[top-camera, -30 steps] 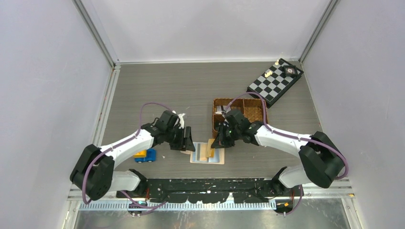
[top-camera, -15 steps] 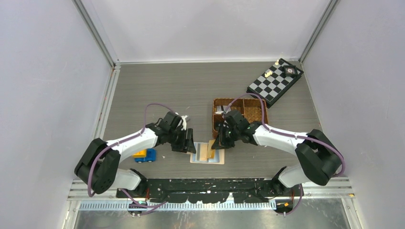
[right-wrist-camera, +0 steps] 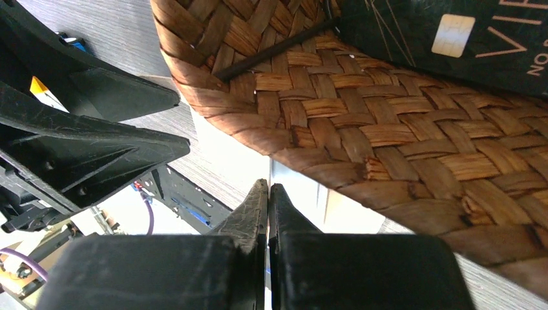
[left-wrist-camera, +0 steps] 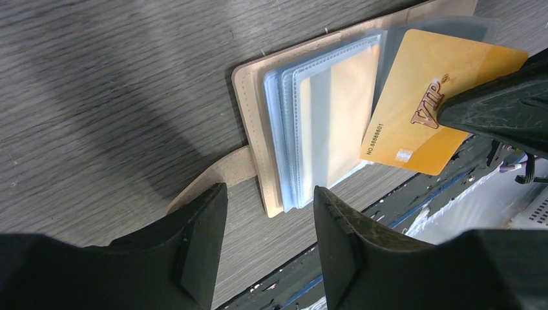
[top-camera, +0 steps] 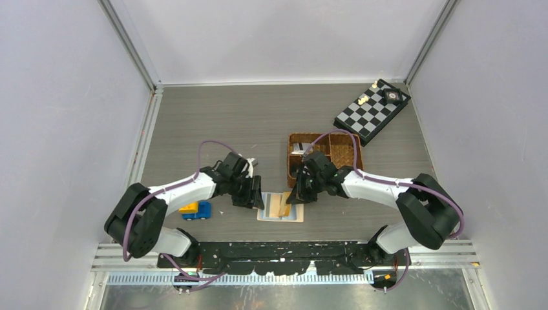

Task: Put the credit cards into the card holder
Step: Insert the credit card into the card holder.

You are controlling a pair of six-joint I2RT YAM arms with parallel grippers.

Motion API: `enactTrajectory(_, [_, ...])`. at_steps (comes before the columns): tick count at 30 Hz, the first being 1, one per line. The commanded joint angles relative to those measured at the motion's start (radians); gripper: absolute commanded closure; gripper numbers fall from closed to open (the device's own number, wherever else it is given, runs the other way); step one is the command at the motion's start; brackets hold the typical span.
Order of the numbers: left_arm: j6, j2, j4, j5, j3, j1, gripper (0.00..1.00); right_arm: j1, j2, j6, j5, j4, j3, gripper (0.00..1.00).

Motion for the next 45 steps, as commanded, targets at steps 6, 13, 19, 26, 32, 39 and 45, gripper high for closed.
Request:
enactTrajectory(6, [0.026,0.026,0.023,-0.028,-0.006,-0.006,0.51,0.001,0.035,0.029,-0.006,0.070,-0.023,0.99])
enactTrajectory(13, [0.030,0.048,0.029,-0.030,-0.006,-0.007,0.56,0.002,0.065,0.038,-0.018,0.085,-0.031,1.00])
enactTrajectory(19, [0.032,0.056,0.035,-0.042,-0.007,-0.007,0.61,0.001,0.057,0.037,-0.016,0.038,-0.029,1.00])
enactTrajectory(26, [0.041,0.074,0.036,-0.067,-0.003,-0.009,0.76,0.007,0.020,0.053,0.017,-0.036,-0.044,0.99])
enactTrajectory(32, [0.053,0.088,0.047,-0.077,0.001,-0.009,0.87,0.041,-0.002,0.108,0.059,-0.044,-0.069,1.00])
enactTrajectory(39, [0.068,0.096,0.043,-0.097,0.003,-0.010,0.96,0.082,-0.021,0.189,0.114,-0.020,-0.116,1.00])
enactTrajectory(45, [0.085,0.098,0.050,-0.089,0.003,-0.010,0.99,0.087,-0.006,0.211,0.114,0.009,-0.137,1.00])
